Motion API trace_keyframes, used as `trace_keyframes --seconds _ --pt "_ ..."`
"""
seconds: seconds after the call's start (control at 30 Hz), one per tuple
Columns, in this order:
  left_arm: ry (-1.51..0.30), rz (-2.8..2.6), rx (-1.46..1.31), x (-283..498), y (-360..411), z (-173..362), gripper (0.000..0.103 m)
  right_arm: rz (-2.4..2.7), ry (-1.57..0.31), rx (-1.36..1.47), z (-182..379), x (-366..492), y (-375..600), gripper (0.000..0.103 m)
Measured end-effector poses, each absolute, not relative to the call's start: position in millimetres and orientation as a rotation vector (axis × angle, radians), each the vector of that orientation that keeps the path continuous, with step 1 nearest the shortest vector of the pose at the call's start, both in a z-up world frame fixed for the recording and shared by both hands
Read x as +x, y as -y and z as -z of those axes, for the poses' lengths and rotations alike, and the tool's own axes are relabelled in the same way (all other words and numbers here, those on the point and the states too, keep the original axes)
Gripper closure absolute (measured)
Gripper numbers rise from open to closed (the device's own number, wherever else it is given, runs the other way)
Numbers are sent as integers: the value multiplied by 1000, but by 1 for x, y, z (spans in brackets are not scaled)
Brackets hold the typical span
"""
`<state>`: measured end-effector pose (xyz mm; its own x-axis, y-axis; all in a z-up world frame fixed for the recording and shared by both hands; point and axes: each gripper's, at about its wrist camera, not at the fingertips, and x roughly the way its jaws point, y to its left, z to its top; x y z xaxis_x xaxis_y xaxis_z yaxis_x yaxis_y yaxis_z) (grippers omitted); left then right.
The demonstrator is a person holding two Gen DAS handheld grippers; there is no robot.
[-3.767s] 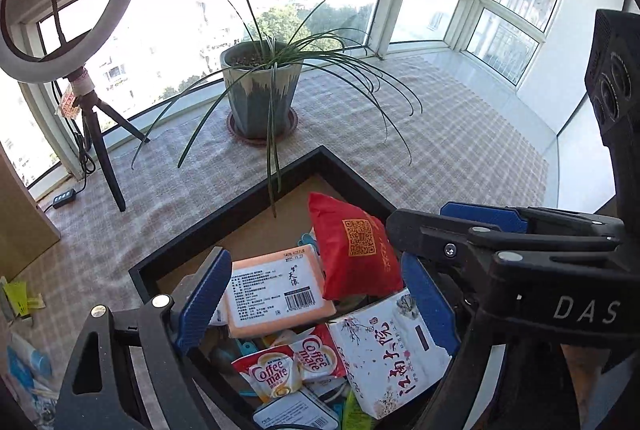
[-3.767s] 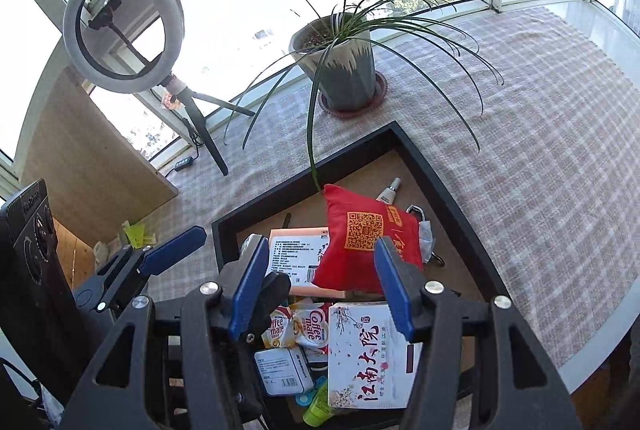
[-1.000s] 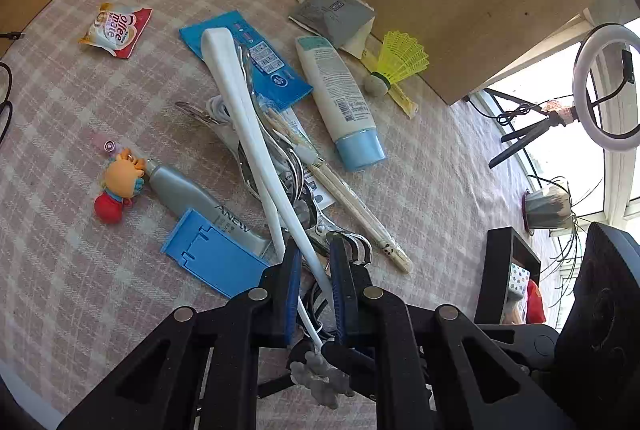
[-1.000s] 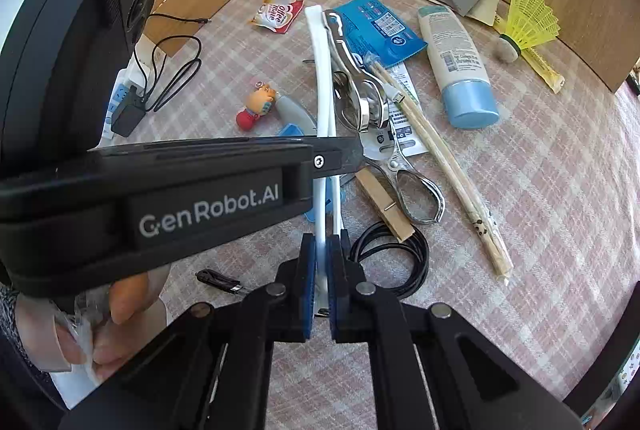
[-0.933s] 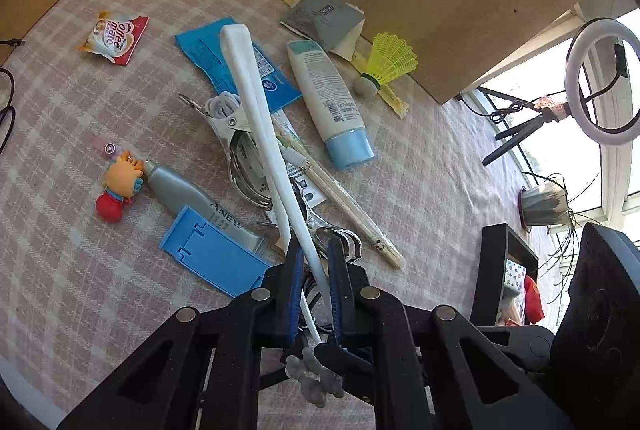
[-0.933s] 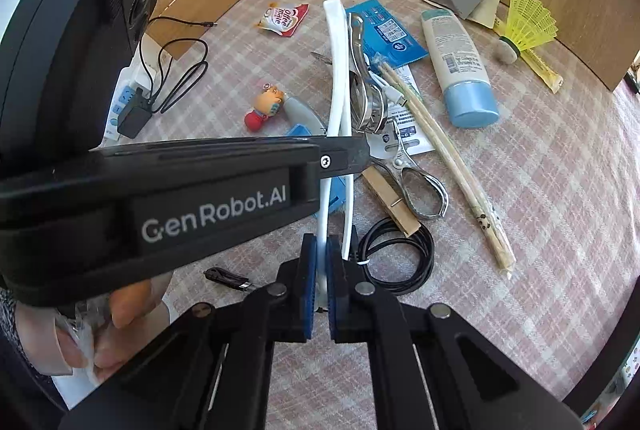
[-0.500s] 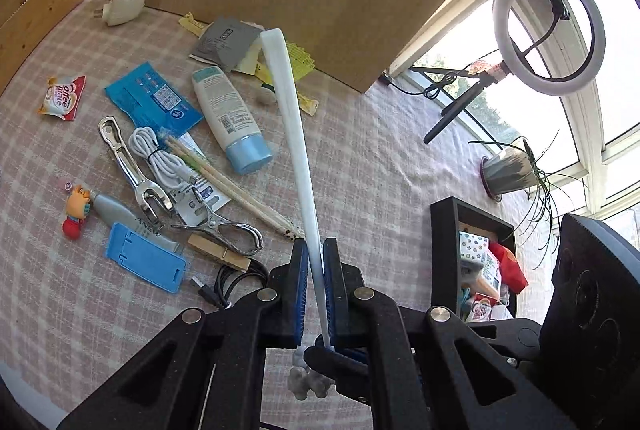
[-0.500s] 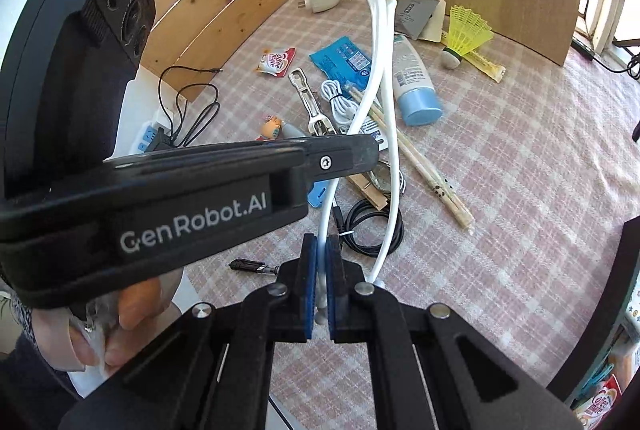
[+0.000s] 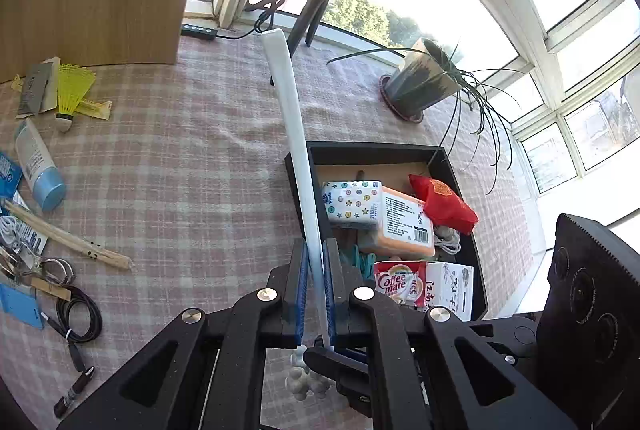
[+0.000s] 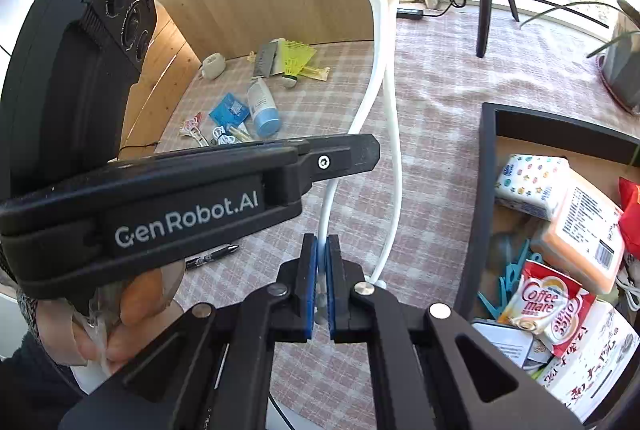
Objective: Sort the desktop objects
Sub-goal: 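Carry the white strip to the black tray and release it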
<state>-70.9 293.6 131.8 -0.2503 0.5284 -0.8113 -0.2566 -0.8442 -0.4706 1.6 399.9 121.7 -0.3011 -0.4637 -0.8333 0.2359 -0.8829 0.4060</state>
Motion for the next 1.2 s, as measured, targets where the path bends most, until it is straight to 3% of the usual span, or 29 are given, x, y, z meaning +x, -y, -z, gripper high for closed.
trace_keyframes --seconds 0.4,0.47,0.5,0.53,0.6,0.67,0.8,1.2 --pt "76 -1878 -1454 -42 -453 -143 95 2447 529 1602 -134 60 -538 98" --pt "13 -1873 -1454 -36 -469 -145 88 2486 525 1623 -135 67 -548 98" --pt "-4 -1877 -1452 -34 -473 -146 77 2505 506 1635 -135 70 -552 96" --pt "-10 -1881 -1438 -33 -475 -148 72 2516 502 1644 -135 72 -556 95" --pt "-51 -1904 -1419 -32 -476 -150 72 2542 562 1641 -136 78 -569 89" --pt "-64 -1922 -1425 -34 -472 -149 72 2557 621 1631 -139 80 -580 74" --pt "-46 -1955 -1452 -39 -454 -143 72 2578 637 1604 -145 80 -580 74" --pt "-24 -2104 -1525 -49 -364 -129 72 2484 459 1623 -140 51 -522 74"
